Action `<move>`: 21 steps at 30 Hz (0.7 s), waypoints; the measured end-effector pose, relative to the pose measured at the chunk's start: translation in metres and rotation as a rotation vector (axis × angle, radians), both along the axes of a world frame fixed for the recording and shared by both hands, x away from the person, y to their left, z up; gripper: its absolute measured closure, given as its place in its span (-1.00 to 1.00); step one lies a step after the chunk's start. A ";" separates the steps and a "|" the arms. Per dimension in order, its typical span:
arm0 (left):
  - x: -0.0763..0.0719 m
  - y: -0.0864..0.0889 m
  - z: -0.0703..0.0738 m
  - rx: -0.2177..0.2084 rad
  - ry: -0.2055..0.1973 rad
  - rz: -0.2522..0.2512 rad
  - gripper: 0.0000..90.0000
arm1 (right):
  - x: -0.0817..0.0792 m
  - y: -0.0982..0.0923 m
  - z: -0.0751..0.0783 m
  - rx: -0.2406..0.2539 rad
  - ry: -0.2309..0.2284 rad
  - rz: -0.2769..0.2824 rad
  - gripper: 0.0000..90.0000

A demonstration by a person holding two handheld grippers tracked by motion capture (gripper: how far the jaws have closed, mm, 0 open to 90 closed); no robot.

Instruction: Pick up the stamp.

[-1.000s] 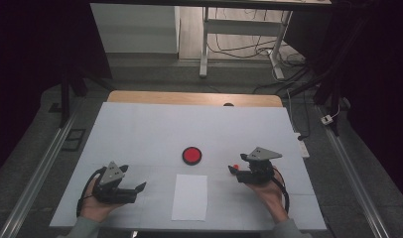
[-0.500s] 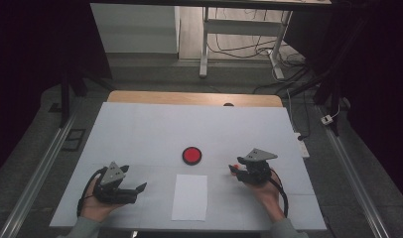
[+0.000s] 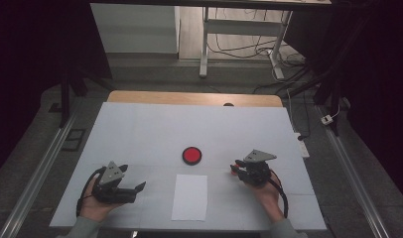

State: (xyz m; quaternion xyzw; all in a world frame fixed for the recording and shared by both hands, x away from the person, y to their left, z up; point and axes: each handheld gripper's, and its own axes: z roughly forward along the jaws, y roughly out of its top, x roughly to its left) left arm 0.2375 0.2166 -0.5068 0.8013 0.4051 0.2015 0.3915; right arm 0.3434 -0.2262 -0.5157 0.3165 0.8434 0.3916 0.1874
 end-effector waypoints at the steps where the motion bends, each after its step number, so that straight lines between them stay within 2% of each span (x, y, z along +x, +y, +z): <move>1: 0.000 0.000 0.000 0.000 -0.001 0.000 -0.69 | 0.000 0.000 0.000 -0.003 -0.002 0.000 0.58; 11: 0.000 -0.001 0.000 0.001 -0.002 -0.002 -0.69 | 0.000 -0.001 0.000 0.021 0.005 0.005 0.60; 16: 0.000 -0.001 0.001 -0.001 -0.003 0.000 -0.69 | -0.003 -0.002 0.004 0.041 -0.013 -0.005 0.60; 19: 0.000 -0.001 0.000 -0.001 -0.003 0.000 -0.69 | -0.004 -0.004 0.006 0.060 -0.015 -0.008 0.60; 21: 0.000 0.000 0.001 -0.002 -0.004 0.002 -0.69 | -0.004 -0.005 0.006 0.090 -0.011 -0.008 0.60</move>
